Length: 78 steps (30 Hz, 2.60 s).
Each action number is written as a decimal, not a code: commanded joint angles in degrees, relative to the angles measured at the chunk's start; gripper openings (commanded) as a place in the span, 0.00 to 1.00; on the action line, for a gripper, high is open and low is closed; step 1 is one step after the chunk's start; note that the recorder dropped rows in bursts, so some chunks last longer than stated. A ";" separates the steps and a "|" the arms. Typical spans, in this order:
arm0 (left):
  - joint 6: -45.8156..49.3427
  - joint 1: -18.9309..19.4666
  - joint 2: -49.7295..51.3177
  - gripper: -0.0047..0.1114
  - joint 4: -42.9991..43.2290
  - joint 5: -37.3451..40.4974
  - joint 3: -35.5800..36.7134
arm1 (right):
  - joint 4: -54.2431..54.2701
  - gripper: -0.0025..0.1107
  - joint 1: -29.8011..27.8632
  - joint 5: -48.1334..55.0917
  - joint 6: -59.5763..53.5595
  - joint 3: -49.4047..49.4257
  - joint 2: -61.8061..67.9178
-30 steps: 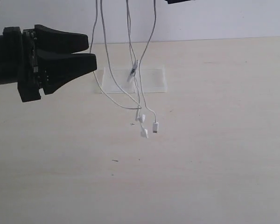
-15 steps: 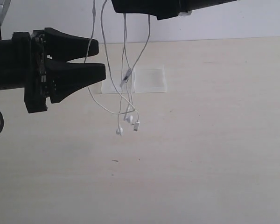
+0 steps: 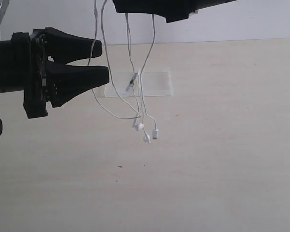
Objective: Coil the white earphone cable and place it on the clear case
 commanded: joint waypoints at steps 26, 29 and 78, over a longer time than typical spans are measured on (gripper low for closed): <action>5.94 -10.63 11.47 0.61 -9.65 -0.46 -3.57 | 5.66 0.02 0.01 -3.67 -0.83 -2.54 1.17; 6.09 -10.63 12.24 0.61 -10.06 -0.46 -3.57 | 5.66 0.02 0.01 -3.67 -0.83 -2.54 1.17; 4.48 -7.61 13.17 0.35 -8.95 1.90 -3.57 | 0.47 0.02 0.01 -2.63 3.20 -2.54 0.66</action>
